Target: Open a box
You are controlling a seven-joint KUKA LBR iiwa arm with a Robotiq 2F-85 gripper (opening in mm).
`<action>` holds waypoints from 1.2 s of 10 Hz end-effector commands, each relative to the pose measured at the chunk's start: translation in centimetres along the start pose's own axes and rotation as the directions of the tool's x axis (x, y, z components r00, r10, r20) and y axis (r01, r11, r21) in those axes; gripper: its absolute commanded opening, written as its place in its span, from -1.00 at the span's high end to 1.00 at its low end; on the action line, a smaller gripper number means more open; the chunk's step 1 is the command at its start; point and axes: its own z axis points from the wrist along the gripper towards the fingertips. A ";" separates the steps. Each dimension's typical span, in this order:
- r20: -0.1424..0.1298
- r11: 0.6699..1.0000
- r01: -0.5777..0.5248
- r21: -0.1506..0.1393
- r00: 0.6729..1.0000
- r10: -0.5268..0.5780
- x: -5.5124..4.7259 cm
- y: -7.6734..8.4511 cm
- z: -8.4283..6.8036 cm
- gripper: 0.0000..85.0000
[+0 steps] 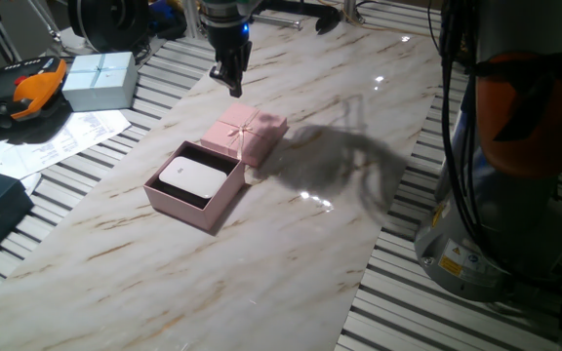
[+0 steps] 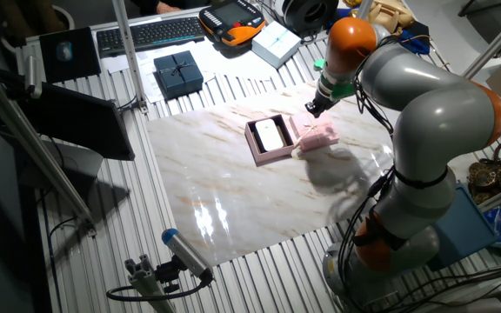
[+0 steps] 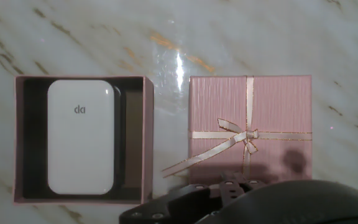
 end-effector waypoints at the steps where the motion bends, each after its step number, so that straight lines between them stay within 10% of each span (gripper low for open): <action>1: -0.008 1.000 0.005 0.003 1.000 -0.005 0.2 0.1 -0.1 1.00; 12: -0.009 1.000 0.008 0.025 1.000 -0.008 1.3 1.1 -0.2 1.00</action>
